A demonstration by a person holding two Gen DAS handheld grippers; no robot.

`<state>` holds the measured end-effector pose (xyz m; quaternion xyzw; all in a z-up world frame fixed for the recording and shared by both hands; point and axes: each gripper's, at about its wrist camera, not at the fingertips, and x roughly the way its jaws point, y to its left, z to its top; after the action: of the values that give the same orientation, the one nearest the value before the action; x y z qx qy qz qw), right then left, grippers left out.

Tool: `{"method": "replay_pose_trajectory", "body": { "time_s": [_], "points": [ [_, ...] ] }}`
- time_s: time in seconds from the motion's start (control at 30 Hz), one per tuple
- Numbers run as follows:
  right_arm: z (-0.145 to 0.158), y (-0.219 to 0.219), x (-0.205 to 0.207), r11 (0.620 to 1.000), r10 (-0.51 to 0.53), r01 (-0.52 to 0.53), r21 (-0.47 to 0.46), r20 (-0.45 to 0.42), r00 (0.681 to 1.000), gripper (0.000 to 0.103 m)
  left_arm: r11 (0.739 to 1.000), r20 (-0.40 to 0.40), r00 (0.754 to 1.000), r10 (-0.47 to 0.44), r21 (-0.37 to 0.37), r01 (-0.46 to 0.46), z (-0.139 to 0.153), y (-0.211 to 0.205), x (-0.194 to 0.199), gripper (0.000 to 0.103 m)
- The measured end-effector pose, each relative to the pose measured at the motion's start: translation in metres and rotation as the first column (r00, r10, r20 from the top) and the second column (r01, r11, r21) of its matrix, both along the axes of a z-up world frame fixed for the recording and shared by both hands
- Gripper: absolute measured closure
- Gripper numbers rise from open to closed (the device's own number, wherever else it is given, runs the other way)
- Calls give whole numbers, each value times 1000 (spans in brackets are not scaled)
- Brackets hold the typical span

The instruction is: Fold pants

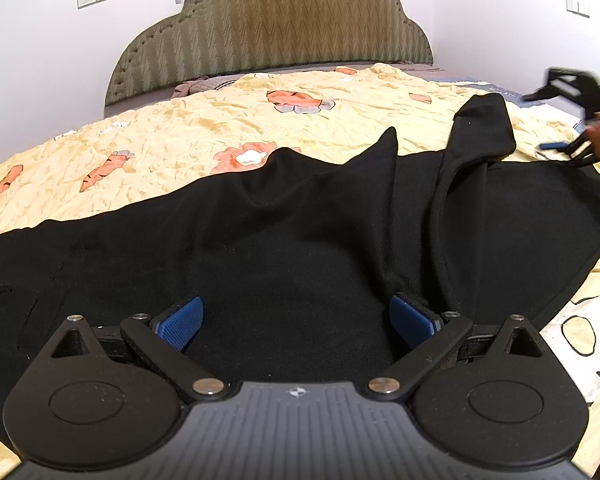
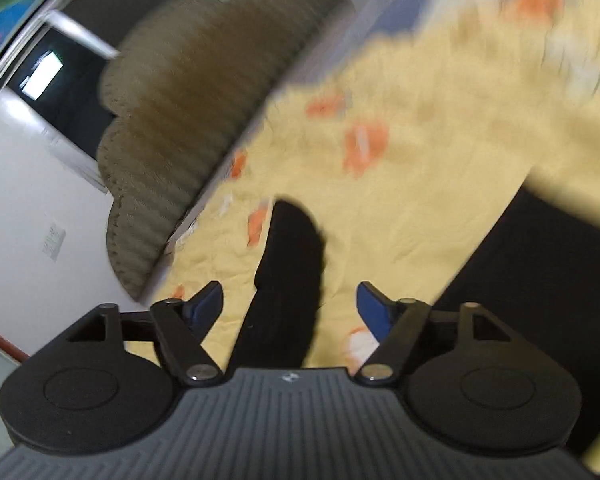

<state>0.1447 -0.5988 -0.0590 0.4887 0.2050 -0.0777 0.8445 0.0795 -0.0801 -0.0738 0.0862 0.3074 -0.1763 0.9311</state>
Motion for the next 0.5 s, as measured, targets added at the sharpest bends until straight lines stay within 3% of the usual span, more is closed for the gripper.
{"method": "replay_pose_trajectory", "body": {
  "time_s": [0.1,0.17,0.2,0.23,0.27,0.33,0.4,0.5],
  "points": [
    [-36,-1,38,983,24,-12,182,-65,998,29,1000,0,1000,0,2,0,0,-1,0,2],
    [-36,9,52,989,21,-15,147,-41,999,29,1000,0,1000,0,4,0,-1,-1,0,1],
    [-36,15,57,988,34,-30,152,-21,999,35,1000,0,1000,0,5,0,-1,-1,0,1],
    [-37,18,63,986,34,-31,166,-17,999,58,1000,1,1000,0,5,0,-1,-1,0,1],
    [-38,20,70,985,25,-18,170,-41,999,90,1000,1,1000,0,4,0,-1,0,0,1],
    [-40,24,71,986,-30,39,164,-55,998,98,1000,1,1000,0,5,0,-1,0,0,1],
    [-27,29,61,993,-80,82,86,-19,997,98,1000,1,1000,0,6,0,-1,0,0,1],
    [18,43,35,976,-99,102,-191,24,995,98,1000,0,1000,-1,7,1,-1,-1,0,1]
  ]
}}
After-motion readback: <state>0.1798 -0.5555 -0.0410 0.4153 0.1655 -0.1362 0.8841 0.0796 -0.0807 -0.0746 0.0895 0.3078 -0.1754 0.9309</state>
